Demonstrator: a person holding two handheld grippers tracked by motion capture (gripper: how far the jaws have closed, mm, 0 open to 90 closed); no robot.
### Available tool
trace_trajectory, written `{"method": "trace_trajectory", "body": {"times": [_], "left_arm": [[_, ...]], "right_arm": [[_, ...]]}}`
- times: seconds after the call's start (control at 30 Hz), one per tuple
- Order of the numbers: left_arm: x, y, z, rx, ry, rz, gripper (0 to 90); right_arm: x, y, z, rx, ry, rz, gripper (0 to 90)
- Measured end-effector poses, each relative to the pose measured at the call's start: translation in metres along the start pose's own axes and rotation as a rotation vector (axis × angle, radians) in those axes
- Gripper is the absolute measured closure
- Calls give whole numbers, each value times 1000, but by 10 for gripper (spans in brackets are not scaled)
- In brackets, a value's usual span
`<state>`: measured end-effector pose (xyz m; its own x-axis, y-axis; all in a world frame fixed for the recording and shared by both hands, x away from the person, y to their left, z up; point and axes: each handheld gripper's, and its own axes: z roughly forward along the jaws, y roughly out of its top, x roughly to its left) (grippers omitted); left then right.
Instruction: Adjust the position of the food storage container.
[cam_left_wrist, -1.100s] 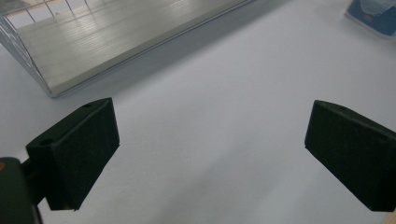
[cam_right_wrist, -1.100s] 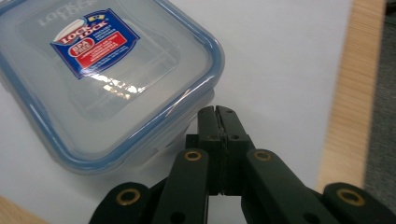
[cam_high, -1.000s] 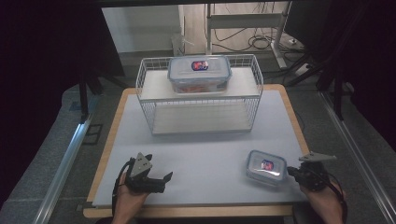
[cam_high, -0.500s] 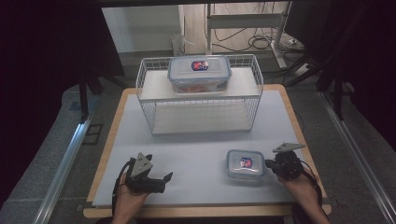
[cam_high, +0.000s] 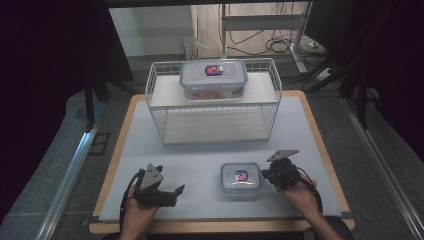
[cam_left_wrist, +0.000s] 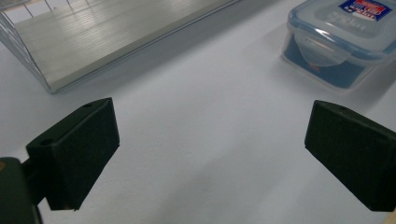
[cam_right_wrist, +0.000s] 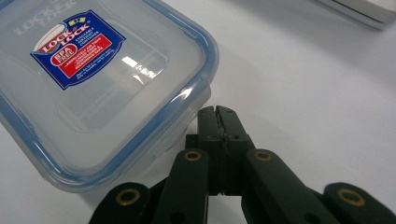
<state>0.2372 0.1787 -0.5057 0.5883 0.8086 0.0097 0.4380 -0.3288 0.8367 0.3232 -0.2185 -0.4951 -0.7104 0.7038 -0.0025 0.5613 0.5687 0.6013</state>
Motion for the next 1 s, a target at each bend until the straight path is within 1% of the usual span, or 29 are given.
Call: {"method": "trace_trajectory", "body": {"times": [0.17,0.27,0.37,0.43,0.47,0.53,0.57,0.7,0.77,0.87,1.0], "left_arm": [[0,0,0,2,-1,2,31],[0,0,0,4,-1,3,31],[0,0,0,6,-1,4,31],[0,0,0,5,-2,4,31],[-1,0,0,6,-3,2,31],[-1,0,1,10,-5,8,32],[-2,0,1,12,-5,9,32],[-3,1,2,13,-8,13,32],[-2,0,2,15,-9,11,32],[-2,0,2,13,-8,8,32],[-2,0,2,17,-11,16,32]], "right_arm": [[12,6,6,3,26,-17,898],[17,4,5,4,37,-27,892],[19,-1,0,2,60,-12,880],[21,-6,-3,3,95,7,874],[23,-8,-4,3,100,8,873],[26,-10,-4,3,98,4,877],[27,-10,-3,3,92,-5,883],[28,-7,3,16,97,-5,897],[30,-5,5,17,100,-14,898],[33,-1,9,16,104,-26,899],[34,8,17,18,103,-34,899]]}}
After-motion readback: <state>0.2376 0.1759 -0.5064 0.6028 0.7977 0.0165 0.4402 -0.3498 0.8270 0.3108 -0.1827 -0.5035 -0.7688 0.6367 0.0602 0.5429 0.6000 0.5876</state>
